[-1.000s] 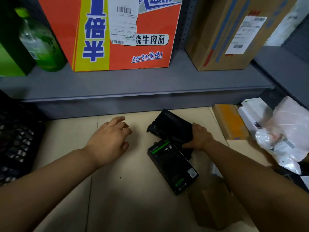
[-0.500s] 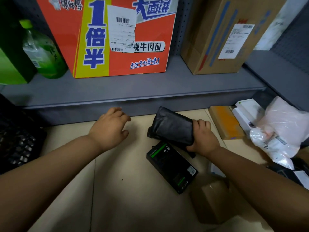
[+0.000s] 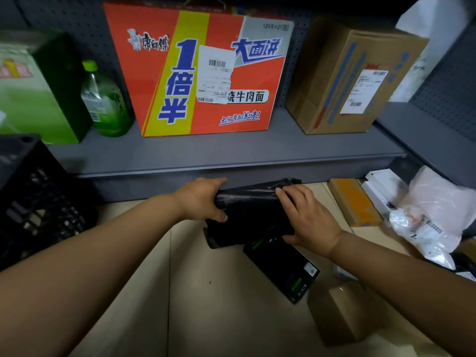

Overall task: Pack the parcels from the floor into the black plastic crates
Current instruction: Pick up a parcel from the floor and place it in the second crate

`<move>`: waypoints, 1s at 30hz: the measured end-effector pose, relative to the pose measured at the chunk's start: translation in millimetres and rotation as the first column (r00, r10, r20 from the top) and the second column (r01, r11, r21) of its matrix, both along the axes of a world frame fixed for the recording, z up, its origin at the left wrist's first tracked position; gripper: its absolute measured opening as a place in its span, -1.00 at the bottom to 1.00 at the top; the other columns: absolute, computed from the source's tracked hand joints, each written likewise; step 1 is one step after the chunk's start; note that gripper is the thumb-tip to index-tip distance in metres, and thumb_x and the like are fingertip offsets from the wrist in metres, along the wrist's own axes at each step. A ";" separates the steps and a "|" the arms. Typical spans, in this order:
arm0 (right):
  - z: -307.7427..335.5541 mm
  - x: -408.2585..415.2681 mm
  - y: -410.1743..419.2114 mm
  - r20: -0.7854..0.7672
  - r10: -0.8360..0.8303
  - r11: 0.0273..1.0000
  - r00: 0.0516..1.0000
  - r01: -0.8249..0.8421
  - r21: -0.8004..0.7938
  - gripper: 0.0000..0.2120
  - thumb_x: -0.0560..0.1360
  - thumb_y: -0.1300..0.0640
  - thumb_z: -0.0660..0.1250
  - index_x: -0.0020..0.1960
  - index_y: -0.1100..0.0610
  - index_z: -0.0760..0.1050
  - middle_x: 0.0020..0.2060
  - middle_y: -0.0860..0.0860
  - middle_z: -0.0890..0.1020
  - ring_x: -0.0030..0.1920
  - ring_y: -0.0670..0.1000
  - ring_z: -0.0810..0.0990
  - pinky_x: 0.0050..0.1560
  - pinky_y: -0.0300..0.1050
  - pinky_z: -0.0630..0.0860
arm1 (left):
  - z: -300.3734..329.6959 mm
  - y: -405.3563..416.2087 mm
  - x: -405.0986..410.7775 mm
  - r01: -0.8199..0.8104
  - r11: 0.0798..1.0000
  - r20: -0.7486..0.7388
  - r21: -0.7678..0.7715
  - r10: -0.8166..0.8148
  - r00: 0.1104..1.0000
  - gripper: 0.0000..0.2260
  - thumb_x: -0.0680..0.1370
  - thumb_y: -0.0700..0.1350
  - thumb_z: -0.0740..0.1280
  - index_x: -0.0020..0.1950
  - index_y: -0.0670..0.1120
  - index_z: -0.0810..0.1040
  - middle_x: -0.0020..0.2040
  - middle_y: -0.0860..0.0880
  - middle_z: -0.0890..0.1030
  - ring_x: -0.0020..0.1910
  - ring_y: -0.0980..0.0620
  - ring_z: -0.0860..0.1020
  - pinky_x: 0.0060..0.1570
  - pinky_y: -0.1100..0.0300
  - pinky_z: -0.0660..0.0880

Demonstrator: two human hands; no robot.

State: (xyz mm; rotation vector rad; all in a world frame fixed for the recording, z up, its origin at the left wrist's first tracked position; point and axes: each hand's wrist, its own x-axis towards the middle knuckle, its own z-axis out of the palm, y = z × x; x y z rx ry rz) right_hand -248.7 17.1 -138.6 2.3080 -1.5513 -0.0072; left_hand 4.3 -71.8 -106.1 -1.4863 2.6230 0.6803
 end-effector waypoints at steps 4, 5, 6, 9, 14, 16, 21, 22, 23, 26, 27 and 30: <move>0.7 17.6 3.6 -0.022 0.040 0.999 0.999 -0.041 -0.029 0.11 0.04 -0.29 0.55 0.37 0.25 0.22 0.19 0.18 0.34 0.21 0.20 0.33 0.26 0.20 0.40 | 7.7 4.8 18.5 0.010 1.000 0.014 -0.023 -0.010 1.000 -0.71 0.34 -0.03 0.50 -0.10 0.01 0.42 -0.08 0.01 0.51 -0.04 -0.03 0.52 -0.23 0.19 0.32; 0.7 20.5 3.8 -0.010 0.046 0.998 0.999 -0.046 -0.033 0.08 0.08 -0.32 0.52 0.38 0.24 0.22 0.21 0.18 0.33 0.23 0.19 0.33 0.32 0.20 0.33 | 9.7 5.6 23.7 0.005 0.997 0.031 -0.082 -0.002 1.000 -0.70 0.34 -0.03 0.50 -0.08 -0.01 0.42 -0.07 0.02 0.49 -0.02 -0.02 0.50 -0.22 0.18 0.32; 1.7 23.2 4.1 0.007 0.049 0.998 0.999 -0.049 -0.035 0.04 0.13 -0.35 0.47 0.38 0.23 0.22 0.24 0.17 0.32 0.25 0.18 0.32 0.37 0.20 0.25 | 10.2 6.1 29.1 0.003 0.983 0.042 -0.184 0.004 0.999 -0.67 0.33 -0.03 0.50 -0.03 -0.03 0.43 -0.04 0.01 0.47 0.00 -0.03 0.47 -0.20 0.16 0.35; 11.9 34.3 0.8 0.120 0.040 0.999 0.992 -0.037 -0.028 -0.12 0.27 -0.33 0.37 0.36 0.22 0.25 0.32 0.17 0.30 0.33 0.18 0.28 0.40 0.19 0.18 | 7.5 9.0 49.5 0.143 0.803 0.097 -0.578 -0.106 0.990 -0.66 0.31 -0.07 0.49 -0.01 -0.08 0.46 -0.04 -0.04 0.50 -0.05 -0.09 0.47 -0.29 0.10 0.39; 25.1 60.8 -9.9 0.355 -0.050 0.972 0.933 -0.035 0.230 -0.07 0.38 -0.32 0.33 0.53 0.08 -0.01 0.51 0.01 0.09 0.50 0.03 0.04 0.50 -0.01 -0.03 | 3.3 12.3 80.9 0.306 0.529 0.200 -0.791 -0.249 0.948 -0.87 0.35 -0.24 0.35 -0.12 -0.15 0.51 -0.17 -0.14 0.52 -0.22 -0.15 0.46 -0.40 0.05 0.43; 23.2 72.3 -11.1 0.449 -0.100 0.950 0.888 -0.049 0.308 -0.05 0.37 -0.28 0.37 0.53 0.02 -0.08 0.51 -0.07 0.03 0.50 -0.04 -0.01 0.49 -0.07 -0.06 | 3.2 11.9 92.9 0.307 0.474 0.200 -0.825 -0.263 0.944 -0.89 0.36 -0.24 0.33 -0.12 -0.16 0.52 -0.20 -0.14 0.53 -0.25 -0.15 0.46 -0.38 0.04 0.43; 25.0 99.3 -14.9 0.559 -0.179 0.889 0.809 -0.110 0.445 0.01 0.33 -0.21 0.43 0.53 -0.02 -0.13 0.50 -0.13 0.01 0.47 -0.08 -0.04 0.48 -0.06 0.01 | 4.5 13.0 120.7 0.283 0.358 0.181 -0.890 -0.293 0.939 -0.84 0.42 -0.29 0.31 -0.03 -0.16 0.45 -0.19 -0.14 0.55 -0.24 -0.13 0.41 -0.23 0.07 0.28; 27.6 104.3 -16.9 0.558 -0.190 0.881 0.808 -0.110 0.459 0.03 0.32 -0.22 0.44 0.53 -0.03 -0.15 0.51 -0.13 -0.01 0.48 -0.07 -0.05 0.48 -0.03 0.01 | 6.2 14.7 125.0 0.282 0.339 0.179 -0.898 -0.303 0.936 -0.83 0.43 -0.30 0.31 -0.01 -0.16 0.43 -0.18 -0.14 0.55 -0.24 -0.13 0.42 -0.21 0.07 0.27; 31.2 109.2 -19.4 0.551 -0.190 0.878 0.812 -0.111 0.466 0.06 0.30 -0.22 0.45 0.53 -0.04 -0.16 0.51 -0.12 -0.01 0.49 -0.06 -0.05 0.48 -0.02 0.01 | 8.5 16.4 128.9 0.279 0.320 0.178 -0.905 -0.312 0.933 -0.82 0.43 -0.30 0.31 0.00 -0.16 0.42 -0.18 -0.14 0.56 -0.23 -0.13 0.42 -0.20 0.07 0.28; 44.5 125.0 -28.1 0.535 -0.168 0.879 0.828 -0.120 0.461 0.10 0.25 -0.22 0.47 0.53 -0.08 -0.18 0.48 -0.11 0.07 0.46 -0.01 0.04 0.42 -0.05 0.08 | 18.7 21.5 138.0 0.258 0.273 0.164 -0.927 -0.324 0.932 -0.82 0.44 -0.31 0.30 0.01 -0.16 0.42 -0.16 -0.14 0.57 -0.18 -0.11 0.38 -0.17 0.07 0.30; 49.5 130.7 -30.5 0.532 -0.162 0.884 0.831 -0.117 0.453 0.11 0.23 -0.22 0.48 0.52 -0.08 -0.17 0.45 -0.09 0.12 0.43 0.00 0.08 0.39 -0.06 0.12 | 23.1 23.6 140.9 0.247 0.262 0.157 -0.933 -0.323 0.933 -0.81 0.44 -0.31 0.30 0.01 -0.16 0.41 -0.15 -0.14 0.57 -0.16 -0.11 0.37 -0.16 0.07 0.31; 63.8 149.6 -34.5 0.512 -0.143 0.897 0.847 -0.108 0.429 0.13 0.20 -0.20 0.50 0.51 -0.09 -0.18 0.37 -0.06 0.19 0.38 0.00 0.13 0.37 -0.07 0.17 | 35.3 29.6 154.3 0.196 0.247 0.115 -0.949 -0.308 0.944 -0.76 0.42 -0.32 0.34 0.03 -0.15 0.41 -0.10 -0.14 0.55 -0.10 -0.12 0.39 -0.11 0.05 0.34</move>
